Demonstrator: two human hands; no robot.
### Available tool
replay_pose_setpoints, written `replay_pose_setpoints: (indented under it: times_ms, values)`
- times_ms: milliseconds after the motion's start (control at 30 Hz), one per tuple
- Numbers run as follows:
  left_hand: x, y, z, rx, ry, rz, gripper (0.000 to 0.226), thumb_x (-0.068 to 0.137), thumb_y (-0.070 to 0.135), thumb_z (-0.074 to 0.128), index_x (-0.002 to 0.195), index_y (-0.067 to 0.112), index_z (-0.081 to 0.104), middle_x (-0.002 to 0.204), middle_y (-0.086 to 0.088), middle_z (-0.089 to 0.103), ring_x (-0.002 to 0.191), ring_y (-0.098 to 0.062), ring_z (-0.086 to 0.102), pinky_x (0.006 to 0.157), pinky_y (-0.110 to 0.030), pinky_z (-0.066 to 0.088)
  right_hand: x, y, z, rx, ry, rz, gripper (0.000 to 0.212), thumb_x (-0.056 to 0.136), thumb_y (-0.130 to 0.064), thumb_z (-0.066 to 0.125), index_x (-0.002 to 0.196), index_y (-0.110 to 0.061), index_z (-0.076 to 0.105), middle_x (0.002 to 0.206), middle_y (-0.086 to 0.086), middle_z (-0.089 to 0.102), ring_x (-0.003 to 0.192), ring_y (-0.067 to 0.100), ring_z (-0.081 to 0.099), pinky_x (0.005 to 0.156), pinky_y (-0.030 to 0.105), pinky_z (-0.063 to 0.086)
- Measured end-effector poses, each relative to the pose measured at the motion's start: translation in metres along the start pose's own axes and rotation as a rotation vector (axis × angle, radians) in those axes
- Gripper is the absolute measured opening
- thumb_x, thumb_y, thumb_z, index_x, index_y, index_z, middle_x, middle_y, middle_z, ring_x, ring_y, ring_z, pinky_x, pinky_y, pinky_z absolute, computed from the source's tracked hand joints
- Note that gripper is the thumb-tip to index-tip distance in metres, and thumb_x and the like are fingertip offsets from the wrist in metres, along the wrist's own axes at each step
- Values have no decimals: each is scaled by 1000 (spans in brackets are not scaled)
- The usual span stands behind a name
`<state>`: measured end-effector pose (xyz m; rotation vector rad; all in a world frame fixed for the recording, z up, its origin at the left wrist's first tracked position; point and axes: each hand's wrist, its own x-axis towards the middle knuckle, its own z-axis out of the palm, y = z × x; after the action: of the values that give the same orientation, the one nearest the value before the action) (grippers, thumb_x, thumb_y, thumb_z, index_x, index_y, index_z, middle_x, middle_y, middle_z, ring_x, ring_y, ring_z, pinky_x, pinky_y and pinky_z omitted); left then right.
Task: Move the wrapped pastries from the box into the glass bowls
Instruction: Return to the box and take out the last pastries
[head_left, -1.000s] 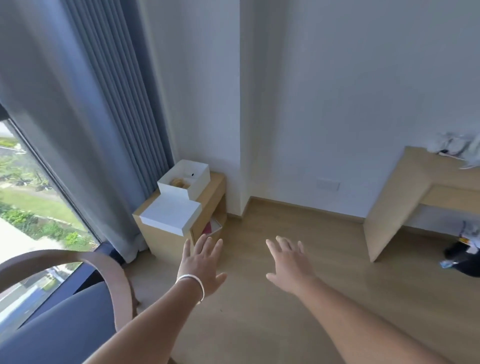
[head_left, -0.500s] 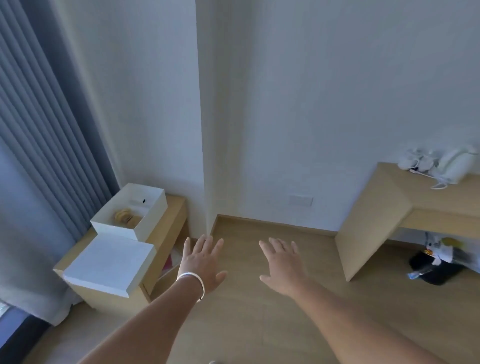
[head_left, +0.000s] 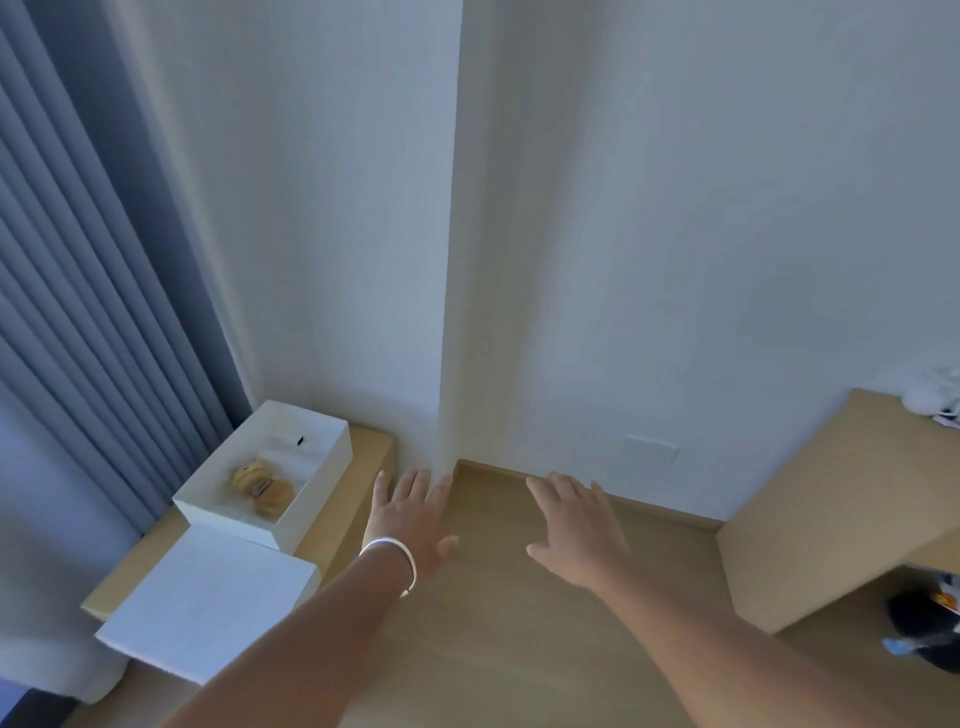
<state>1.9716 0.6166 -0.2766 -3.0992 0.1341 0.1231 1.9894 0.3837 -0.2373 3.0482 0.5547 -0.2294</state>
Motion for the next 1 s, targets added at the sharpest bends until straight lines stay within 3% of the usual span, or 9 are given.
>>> replay_pose_setpoints:
  times_ms: [600,1000]
  values:
    - [203,-68,8,-2,-77,-295,77,90,59,44,150,26,10,160,-7,15,148,-25,5,115,-56,-3,306,26,-1,24,-98,-359,83,91,-51,55,155,-26,9,163,7,14,149,24,12,121,50,7]
    - [238,-130,11,31,-207,-459,83,91,61,38,153,25,-4,162,-7,10,149,-25,5,115,-56,-4,410,-14,-12,81,-171,-594,74,95,-44,52,155,-24,15,163,5,14,149,20,13,121,45,5]
